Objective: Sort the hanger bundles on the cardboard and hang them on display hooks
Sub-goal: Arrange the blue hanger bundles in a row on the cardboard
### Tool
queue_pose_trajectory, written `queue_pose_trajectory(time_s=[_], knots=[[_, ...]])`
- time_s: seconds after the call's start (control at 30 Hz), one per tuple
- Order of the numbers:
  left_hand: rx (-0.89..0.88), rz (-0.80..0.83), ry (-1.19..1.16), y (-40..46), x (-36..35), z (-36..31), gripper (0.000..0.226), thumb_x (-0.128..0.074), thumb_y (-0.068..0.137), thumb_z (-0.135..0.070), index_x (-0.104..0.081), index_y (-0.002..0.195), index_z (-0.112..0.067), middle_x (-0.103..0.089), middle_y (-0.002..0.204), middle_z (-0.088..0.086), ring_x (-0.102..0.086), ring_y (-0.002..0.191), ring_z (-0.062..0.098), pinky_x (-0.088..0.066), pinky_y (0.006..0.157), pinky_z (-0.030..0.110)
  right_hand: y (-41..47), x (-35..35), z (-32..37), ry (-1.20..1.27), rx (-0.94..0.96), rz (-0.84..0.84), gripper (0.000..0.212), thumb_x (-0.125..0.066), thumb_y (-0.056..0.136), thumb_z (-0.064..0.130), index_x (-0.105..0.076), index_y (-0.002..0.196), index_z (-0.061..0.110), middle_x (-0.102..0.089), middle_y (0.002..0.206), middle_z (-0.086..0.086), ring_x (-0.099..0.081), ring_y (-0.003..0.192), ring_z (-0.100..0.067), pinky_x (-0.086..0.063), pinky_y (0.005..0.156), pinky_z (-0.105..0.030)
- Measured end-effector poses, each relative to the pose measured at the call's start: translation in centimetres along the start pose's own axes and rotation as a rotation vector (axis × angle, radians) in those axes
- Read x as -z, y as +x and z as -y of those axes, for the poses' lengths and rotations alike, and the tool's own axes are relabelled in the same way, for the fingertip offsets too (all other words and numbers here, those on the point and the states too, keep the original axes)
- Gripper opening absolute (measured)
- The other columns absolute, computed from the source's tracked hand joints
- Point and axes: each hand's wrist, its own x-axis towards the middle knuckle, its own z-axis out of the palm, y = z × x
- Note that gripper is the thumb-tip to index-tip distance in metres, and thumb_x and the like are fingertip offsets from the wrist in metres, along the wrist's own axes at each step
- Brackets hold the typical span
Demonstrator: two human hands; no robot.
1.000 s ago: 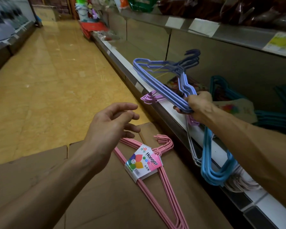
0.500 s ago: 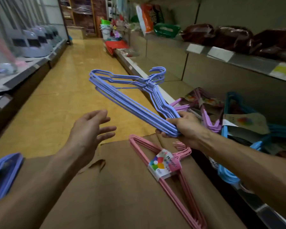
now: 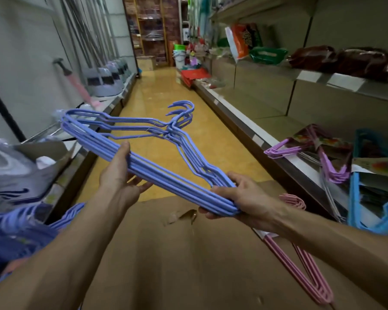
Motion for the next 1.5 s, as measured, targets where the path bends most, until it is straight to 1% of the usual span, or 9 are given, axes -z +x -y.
queue_pose_trajectory(time_s=[0.13, 0.2, 0.3, 0.43, 0.63, 0.87, 1.13, 1.37, 1.5], knots=[[-0.04, -0.03, 0.008, 1.1, 1.1, -0.9, 0.053, -0.075, 0.083, -0.042, -0.052, 0.121, -0.012, -0.049, 0.091, 0.004, -0.055, 0.072, 0.021, -0.048, 0.058, 0.039, -1.1, -1.2, -1.4, -0.046, -0.005, 0.095, 0.033, -0.06, 0.095, 0.002, -0.048, 0.126, 0.001, -0.066, 0.107, -0.036, -0.072, 0.088, -0.045, -0.062, 0.069, -0.045], [-0.09, -0.083, 0.01, 1.5, 1.8, -0.5, 0.066, -0.075, 0.085, -0.038, -0.047, 0.138, -0.012, -0.049, 0.095, 0.004, -0.055, 0.071, 0.024, -0.046, 0.053, 0.036, -1.2, -1.3, -2.0, -0.164, 0.02, 0.059, 0.03, -0.064, 0.094, 0.004, -0.051, 0.121, 0.002, -0.063, 0.106, -0.036, -0.072, 0.09, -0.041, -0.059, 0.074, -0.045], [-0.177, -0.064, -0.078, 1.5, 2.0, -0.1, 0.056, -0.065, 0.095, -0.027, -0.041, 0.146, -0.023, -0.046, 0.088, 0.001, -0.046, 0.056, 0.017, -0.045, 0.048, 0.03, -1.4, -1.4, -2.1, -0.359, 0.044, 0.019, 0.018, -0.069, 0.092, 0.011, -0.058, 0.106, 0.007, -0.056, 0.087, -0.016, -0.061, 0.08, -0.026, -0.05, 0.074, -0.039], [-0.225, 0.011, -0.184, 1.2, 1.1, -0.4, 0.037, -0.053, 0.101, -0.016, -0.048, 0.136, -0.024, -0.033, 0.07, -0.002, -0.028, 0.034, 0.01, -0.035, 0.039, 0.019, -1.7, -1.6, -2.1, -0.23, -0.041, 0.105, 0.012, -0.068, 0.092, 0.011, -0.06, 0.1, 0.008, -0.065, 0.086, -0.011, -0.065, 0.081, -0.025, -0.055, 0.076, -0.038], [-0.203, 0.173, -0.228, 0.5, 1.3, -0.1, 0.015, -0.044, 0.104, -0.012, -0.047, 0.099, -0.026, -0.023, 0.052, -0.005, -0.022, 0.038, 0.011, -0.031, 0.042, 0.019, -1.1, -0.8, -0.4, 0.018, -0.204, 0.224, 0.034, -0.068, 0.088, 0.04, -0.065, 0.092, 0.006, -0.065, 0.085, -0.012, -0.065, 0.079, -0.023, -0.051, 0.083, -0.037], [-0.091, 0.324, -0.182, -0.1, 1.1, 1.4, 0.01, -0.043, 0.105, -0.016, -0.047, 0.111, -0.023, -0.019, 0.053, -0.005, -0.019, 0.04, 0.009, -0.033, 0.045, 0.021, 0.3, -1.7, 0.7, 0.071, -0.254, 0.249, 0.054, -0.067, 0.087, 0.053, -0.054, 0.112, 0.006, -0.059, 0.078, -0.013, -0.06, 0.068, -0.024, -0.052, 0.062, -0.031], [0.028, 0.462, -0.106, -0.4, 1.8, 3.1, 0.02, -0.046, 0.103, -0.017, -0.048, 0.121, -0.025, -0.022, 0.053, -0.006, -0.025, 0.038, 0.008, -0.046, 0.05, 0.026, 1.3, -3.0, 0.3, 0.346, -0.209, 0.188, 0.04, -0.071, 0.078, 0.047, -0.054, 0.075, 0.011, -0.052, 0.066, -0.004, -0.054, 0.054, -0.015, -0.048, 0.048, -0.024], [0.12, 0.475, 0.004, -1.1, 2.7, 4.1, 0.032, -0.052, 0.099, -0.018, -0.053, 0.13, -0.026, -0.027, 0.056, -0.004, -0.035, 0.044, 0.01, -0.058, 0.063, 0.04, 1.8, -3.3, 1.5, 0.415, -0.109, 0.194, 0.036, -0.068, 0.082, 0.051, -0.056, 0.075, 0.018, -0.055, 0.066, 0.003, -0.05, 0.044, -0.007, -0.041, 0.042, -0.018], [0.137, 0.358, 0.343, -1.5, 2.7, 4.2, 0.04, -0.063, 0.092, -0.037, -0.056, 0.124, -0.014, -0.055, 0.072, 0.002, -0.059, 0.058, 0.019, -0.06, 0.061, 0.04, 2.1, -4.0, 1.5, 0.357, -0.118, 0.145, 0.034, -0.076, 0.072, 0.041, -0.049, 0.067, 0.022, -0.043, 0.051, 0.008, -0.042, 0.038, -0.004, -0.036, 0.039, -0.017]])
